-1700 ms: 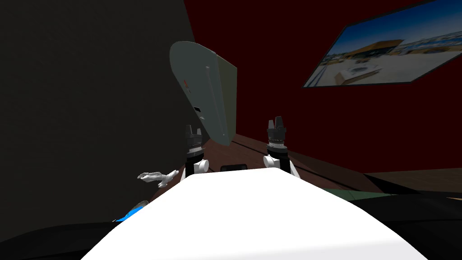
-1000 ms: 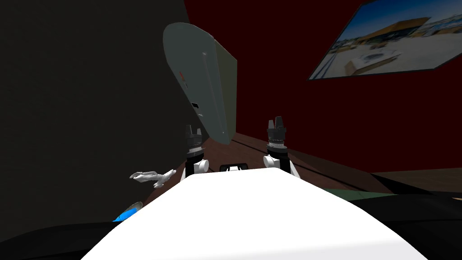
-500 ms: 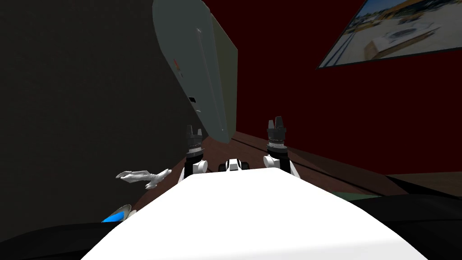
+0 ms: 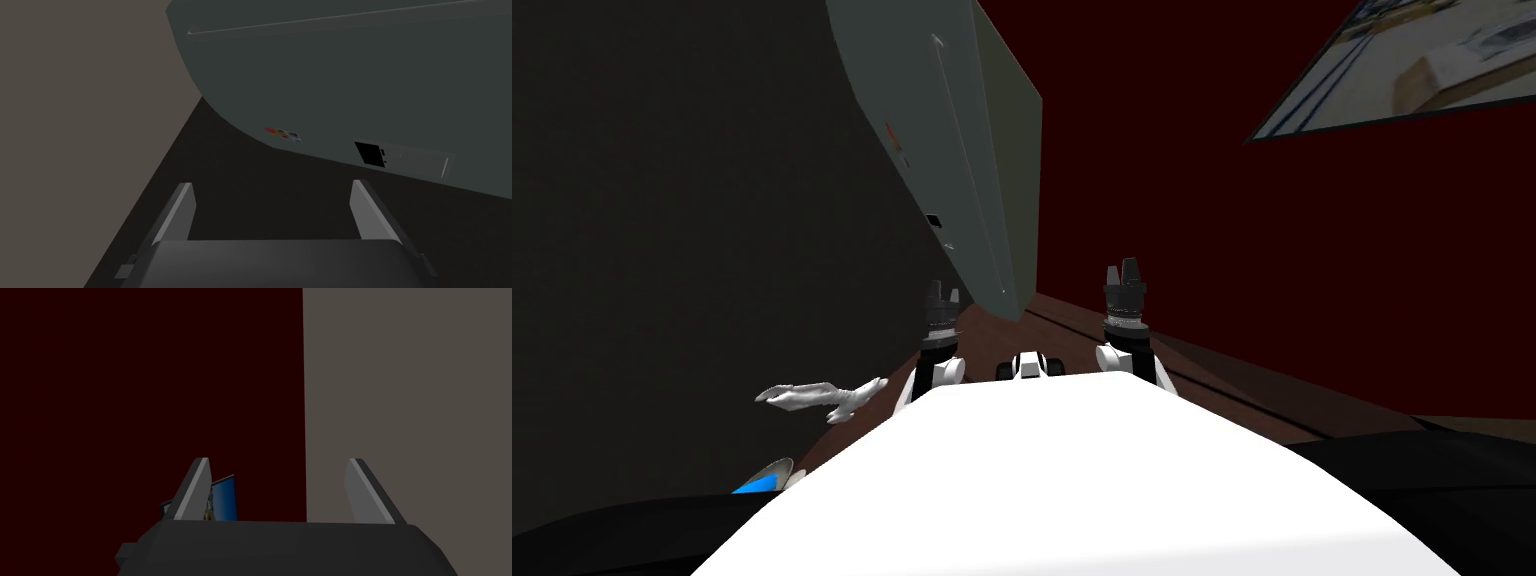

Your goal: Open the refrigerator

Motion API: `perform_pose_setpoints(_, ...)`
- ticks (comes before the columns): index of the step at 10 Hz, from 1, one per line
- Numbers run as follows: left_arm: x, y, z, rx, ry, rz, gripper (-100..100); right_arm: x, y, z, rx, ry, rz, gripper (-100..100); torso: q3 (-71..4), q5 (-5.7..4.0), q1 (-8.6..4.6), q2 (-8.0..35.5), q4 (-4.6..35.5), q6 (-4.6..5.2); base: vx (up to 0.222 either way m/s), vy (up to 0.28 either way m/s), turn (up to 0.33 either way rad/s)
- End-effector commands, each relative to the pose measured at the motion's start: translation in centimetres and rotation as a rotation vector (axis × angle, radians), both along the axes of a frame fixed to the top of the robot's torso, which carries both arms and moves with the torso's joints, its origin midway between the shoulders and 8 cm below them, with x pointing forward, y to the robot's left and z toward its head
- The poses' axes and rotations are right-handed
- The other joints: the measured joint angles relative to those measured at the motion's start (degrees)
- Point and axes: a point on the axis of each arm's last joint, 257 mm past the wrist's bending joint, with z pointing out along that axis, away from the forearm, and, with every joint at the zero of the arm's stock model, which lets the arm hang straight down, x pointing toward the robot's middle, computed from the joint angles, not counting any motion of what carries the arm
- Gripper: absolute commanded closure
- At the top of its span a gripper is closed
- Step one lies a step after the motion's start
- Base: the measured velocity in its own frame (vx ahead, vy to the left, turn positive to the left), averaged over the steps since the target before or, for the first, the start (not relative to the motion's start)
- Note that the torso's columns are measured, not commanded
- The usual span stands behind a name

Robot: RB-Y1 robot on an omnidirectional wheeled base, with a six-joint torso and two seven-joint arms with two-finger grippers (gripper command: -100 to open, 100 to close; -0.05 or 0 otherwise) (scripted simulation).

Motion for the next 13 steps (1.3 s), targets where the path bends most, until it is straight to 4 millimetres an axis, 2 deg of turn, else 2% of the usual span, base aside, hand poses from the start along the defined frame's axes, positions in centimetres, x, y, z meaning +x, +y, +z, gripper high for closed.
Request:
perform_pose_setpoints(1, 0.4, 1.1, -0.9, -0.010, 0.022, 0.000, -100, 0.0, 0.0, 0.0, 0.000, 0.000, 0.000, 0, 0.0, -0.02, -0.06, 0.0, 0.0, 0.00, 0.172, -0.097, 0.075)
perform_pose_setpoints(13, 1.7, 8.1, -5.6, -0.203, 0.097, 0.074, -100, 0.0, 0.0, 0.0, 0.000, 0.000, 0.000, 0, -0.1, -0.03, -0.10, -0.1, 0.0, 0.01, 0.185, -0.124, 0.088)
